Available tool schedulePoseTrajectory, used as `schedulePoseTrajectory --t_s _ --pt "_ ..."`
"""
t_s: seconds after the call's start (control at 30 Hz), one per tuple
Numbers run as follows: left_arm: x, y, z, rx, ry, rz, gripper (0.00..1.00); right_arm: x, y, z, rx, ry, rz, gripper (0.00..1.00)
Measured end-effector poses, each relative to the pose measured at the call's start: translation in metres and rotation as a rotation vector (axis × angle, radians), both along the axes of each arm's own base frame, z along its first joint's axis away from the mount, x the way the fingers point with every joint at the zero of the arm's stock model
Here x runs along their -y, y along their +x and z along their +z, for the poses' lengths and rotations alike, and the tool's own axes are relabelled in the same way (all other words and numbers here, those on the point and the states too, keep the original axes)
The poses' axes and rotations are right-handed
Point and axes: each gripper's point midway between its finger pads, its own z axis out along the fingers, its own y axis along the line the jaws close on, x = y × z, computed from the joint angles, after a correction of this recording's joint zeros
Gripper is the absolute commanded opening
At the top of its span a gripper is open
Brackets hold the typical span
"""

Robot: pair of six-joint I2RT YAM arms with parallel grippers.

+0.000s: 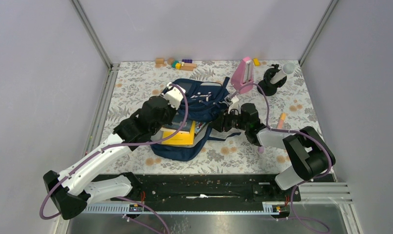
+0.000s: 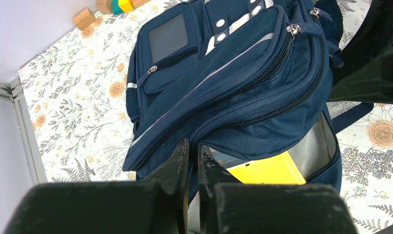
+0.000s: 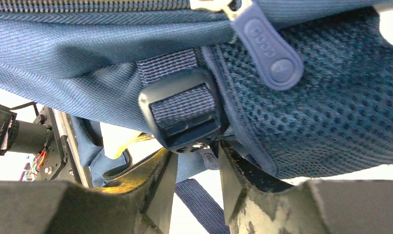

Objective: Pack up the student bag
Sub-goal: Zip the student bag at the center of the board.

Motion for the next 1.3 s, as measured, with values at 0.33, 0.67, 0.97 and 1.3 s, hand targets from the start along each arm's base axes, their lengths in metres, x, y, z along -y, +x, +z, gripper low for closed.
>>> schedulePoseTrajectory --t_s 0.33,0.67,0.97,1.3 --pt "-0.001 0.0 0.0 -0.001 0.002 0.002 0.0 -0.014 -0.007 -0.009 -0.017 -0.017 0.001 0.17" --pt "-0.001 0.0 -0.001 -0.003 0.0 0.001 0.0 -0.017 -0.005 -0.011 -0.057 -0.006 -0.035 0.0" --pt "0.001 0.0 -0.002 -0.011 -0.009 -0.005 0.0 -0.016 -0.013 -0.01 -0.059 -0.002 -0.06 0.0" --pt "0.005 0.001 -0.009 -0.035 -0.003 -0.005 0.0 -0.021 -0.033 -0.007 -0.045 -0.016 -0.044 0.0"
